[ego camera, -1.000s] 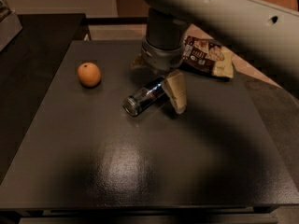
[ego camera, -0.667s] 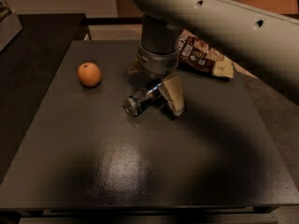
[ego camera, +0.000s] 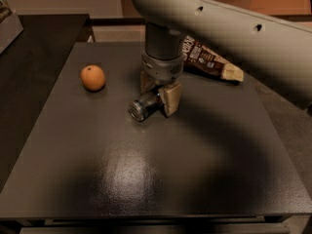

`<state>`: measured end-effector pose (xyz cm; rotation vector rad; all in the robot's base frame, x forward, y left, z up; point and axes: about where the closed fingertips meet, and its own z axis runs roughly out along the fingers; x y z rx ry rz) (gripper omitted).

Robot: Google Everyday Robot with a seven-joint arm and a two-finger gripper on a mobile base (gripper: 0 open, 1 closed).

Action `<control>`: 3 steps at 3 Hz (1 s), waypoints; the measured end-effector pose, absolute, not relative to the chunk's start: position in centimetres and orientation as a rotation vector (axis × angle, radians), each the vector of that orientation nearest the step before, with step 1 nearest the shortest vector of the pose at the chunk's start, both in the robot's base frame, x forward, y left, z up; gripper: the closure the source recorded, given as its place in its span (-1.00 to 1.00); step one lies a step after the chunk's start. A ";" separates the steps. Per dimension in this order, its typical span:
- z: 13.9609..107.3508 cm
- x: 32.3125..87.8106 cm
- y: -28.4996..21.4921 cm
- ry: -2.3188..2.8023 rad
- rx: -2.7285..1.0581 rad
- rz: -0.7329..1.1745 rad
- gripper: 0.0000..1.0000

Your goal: Pick redbull can

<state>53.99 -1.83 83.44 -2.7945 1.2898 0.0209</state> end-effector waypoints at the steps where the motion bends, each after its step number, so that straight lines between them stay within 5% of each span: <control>1: 83.7 54.0 -2.0 1.283 -2.798 0.030 0.28; 2: 85.0 54.0 -2.1 1.294 -2.769 0.036 0.74; 3: 87.9 54.2 -2.4 1.320 -2.712 0.021 1.00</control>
Offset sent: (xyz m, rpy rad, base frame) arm -0.0036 -0.0103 0.0338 0.0370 0.0154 -0.0300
